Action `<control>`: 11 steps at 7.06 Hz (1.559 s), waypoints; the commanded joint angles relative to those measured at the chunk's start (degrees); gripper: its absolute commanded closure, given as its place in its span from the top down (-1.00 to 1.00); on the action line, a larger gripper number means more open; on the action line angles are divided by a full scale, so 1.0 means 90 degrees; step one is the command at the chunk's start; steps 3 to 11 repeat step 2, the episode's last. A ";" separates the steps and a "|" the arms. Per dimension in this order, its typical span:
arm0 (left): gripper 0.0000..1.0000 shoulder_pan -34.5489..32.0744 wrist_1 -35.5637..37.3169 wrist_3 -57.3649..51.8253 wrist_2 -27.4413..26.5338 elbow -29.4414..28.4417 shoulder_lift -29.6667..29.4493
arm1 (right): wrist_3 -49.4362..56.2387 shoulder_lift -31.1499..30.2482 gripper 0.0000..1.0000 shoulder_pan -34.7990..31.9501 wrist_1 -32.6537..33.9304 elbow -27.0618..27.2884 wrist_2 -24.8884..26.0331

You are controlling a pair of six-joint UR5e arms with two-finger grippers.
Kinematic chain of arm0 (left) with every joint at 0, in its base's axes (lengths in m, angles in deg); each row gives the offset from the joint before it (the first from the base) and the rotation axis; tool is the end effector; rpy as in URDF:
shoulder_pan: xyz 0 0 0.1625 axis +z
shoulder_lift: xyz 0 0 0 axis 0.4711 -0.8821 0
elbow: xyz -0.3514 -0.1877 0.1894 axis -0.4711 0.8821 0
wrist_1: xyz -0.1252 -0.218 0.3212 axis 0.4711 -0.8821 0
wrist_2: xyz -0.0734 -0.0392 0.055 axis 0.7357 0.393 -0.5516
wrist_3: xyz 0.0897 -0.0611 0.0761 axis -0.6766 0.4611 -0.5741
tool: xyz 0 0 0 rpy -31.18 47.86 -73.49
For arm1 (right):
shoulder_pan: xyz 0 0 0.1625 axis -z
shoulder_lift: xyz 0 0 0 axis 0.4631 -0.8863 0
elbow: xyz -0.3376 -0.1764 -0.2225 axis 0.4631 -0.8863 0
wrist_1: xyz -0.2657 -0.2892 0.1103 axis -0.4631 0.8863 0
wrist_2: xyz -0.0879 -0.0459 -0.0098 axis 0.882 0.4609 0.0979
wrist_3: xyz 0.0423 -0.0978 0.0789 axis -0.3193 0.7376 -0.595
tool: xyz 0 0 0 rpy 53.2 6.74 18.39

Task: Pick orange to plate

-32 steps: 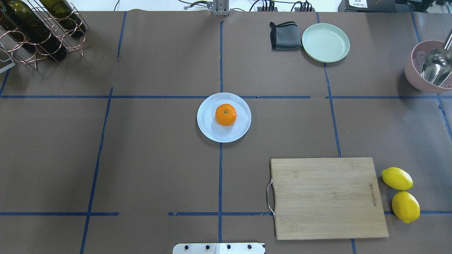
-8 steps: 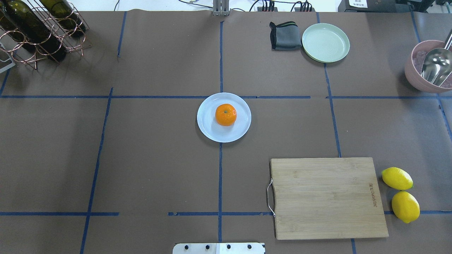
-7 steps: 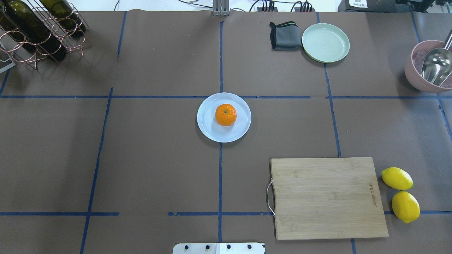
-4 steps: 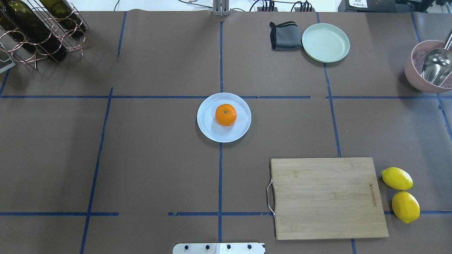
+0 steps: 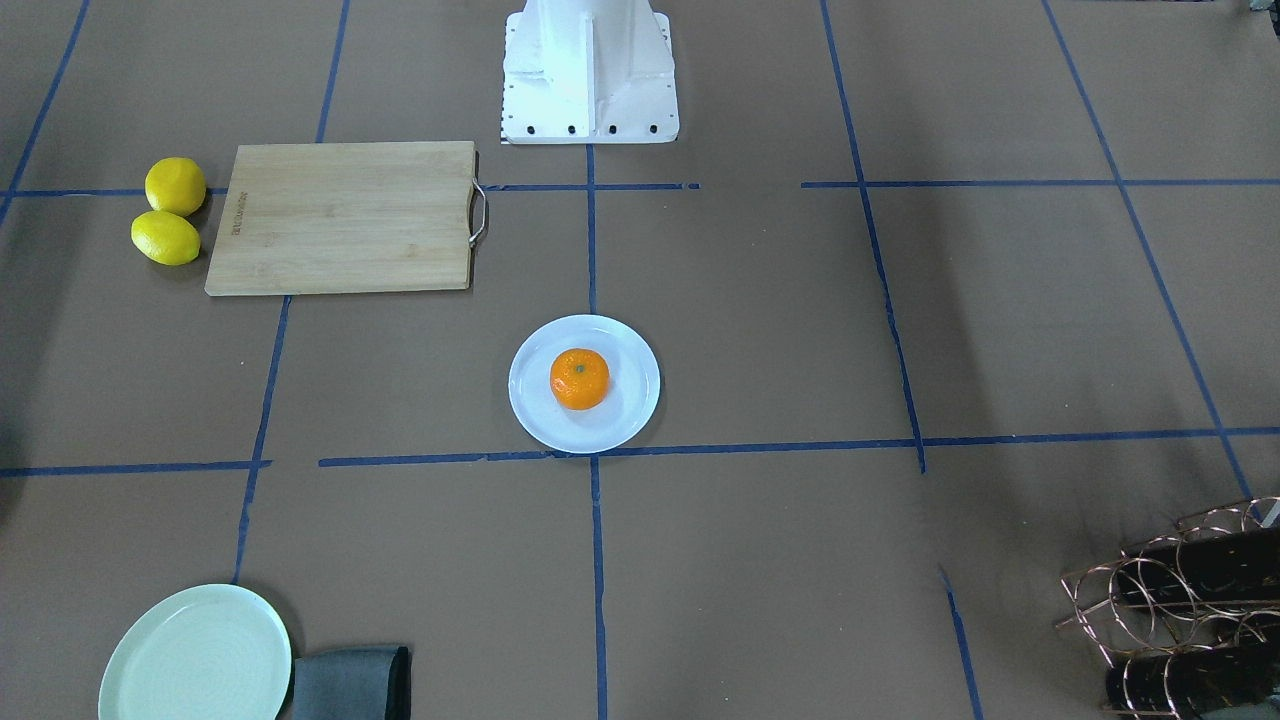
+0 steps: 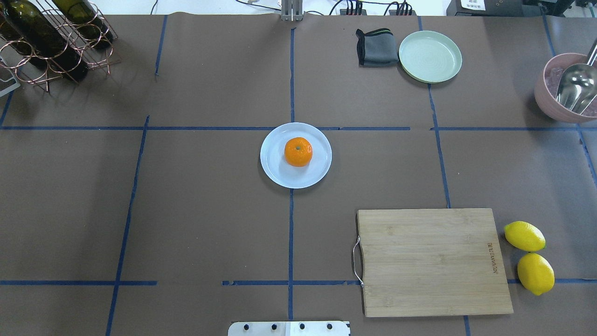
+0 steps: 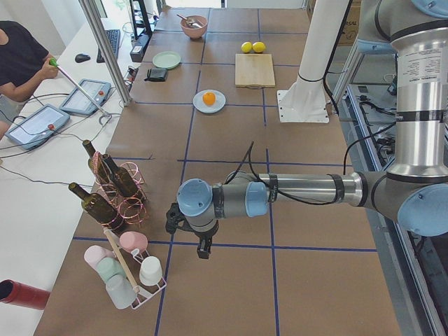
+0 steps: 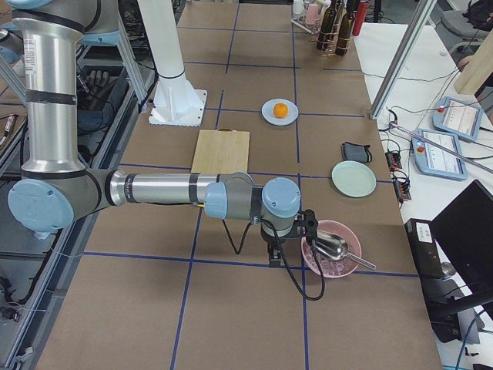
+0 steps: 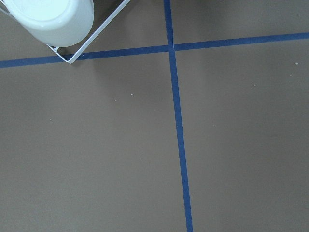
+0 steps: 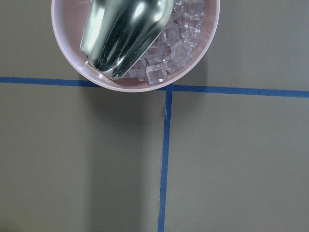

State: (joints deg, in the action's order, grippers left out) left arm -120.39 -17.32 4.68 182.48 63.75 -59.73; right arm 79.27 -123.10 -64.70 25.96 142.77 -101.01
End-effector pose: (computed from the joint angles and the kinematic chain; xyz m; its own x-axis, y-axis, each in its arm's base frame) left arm -0.0508 -0.4371 0.6992 0.6457 0.1174 -0.7545 -0.1032 0.9925 0.0661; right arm 0.0535 -0.4602 0.6729 0.6728 -0.0458 0.7384 0.0147 0.9987 0.0487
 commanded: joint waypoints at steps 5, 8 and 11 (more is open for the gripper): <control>1.00 0.0000 -0.0011 0.0000 0.0005 0.0000 -0.0001 | 0.0000 0.0000 1.00 0.0000 -0.0002 0.0003 0.0000; 1.00 0.0000 -0.0011 0.0000 0.0005 0.0000 -0.0001 | 0.0000 0.0000 1.00 0.0000 -0.0002 0.0003 0.0000; 1.00 0.0000 -0.0011 0.0000 0.0005 0.0000 -0.0001 | 0.0000 0.0000 1.00 0.0000 -0.0002 0.0003 0.0000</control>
